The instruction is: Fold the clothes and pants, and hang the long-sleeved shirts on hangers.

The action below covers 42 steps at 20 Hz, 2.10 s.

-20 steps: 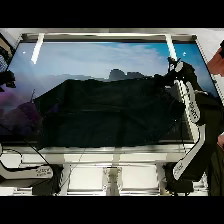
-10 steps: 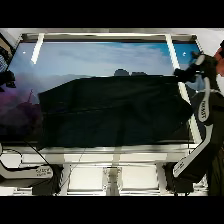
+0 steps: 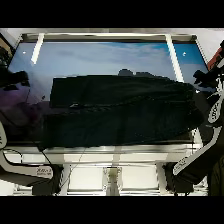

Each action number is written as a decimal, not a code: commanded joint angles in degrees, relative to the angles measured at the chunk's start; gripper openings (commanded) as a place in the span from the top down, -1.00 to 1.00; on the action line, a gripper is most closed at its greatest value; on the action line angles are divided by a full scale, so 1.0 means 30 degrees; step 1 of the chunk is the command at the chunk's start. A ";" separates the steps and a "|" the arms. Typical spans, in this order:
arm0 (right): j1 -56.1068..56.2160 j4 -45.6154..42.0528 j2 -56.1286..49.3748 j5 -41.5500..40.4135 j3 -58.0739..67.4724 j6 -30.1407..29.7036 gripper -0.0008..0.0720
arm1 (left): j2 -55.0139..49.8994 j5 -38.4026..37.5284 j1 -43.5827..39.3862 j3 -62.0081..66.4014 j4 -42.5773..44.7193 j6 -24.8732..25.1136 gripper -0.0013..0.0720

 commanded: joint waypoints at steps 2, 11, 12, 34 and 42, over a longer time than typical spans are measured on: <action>-0.0131 -0.0022 0.0015 0.0452 0.0022 -0.1013 0.21 | -0.1341 0.1464 -0.1472 0.0000 -0.0044 0.0000 -0.60; -0.2295 0.0466 0.3767 0.2856 -0.4699 -0.6550 0.21 | 0.1508 -0.0685 0.0525 -0.2506 0.0758 0.1523 -0.59; -0.2557 0.0554 0.4758 0.2259 -0.6237 -0.6798 0.21 | 0.2455 -0.0663 0.1078 -0.3978 0.0750 0.1785 -0.59; -0.4291 0.2127 1.3347 0.2565 -1.5446 -0.8189 -0.40 | 0.8298 0.0568 0.7373 -2.1464 -0.1632 1.0448 -0.58; -0.4299 0.2113 1.3282 0.2025 -1.5453 -0.8255 -0.40 | 0.8386 0.3126 0.7329 -2.2498 -0.3359 0.9843 -0.36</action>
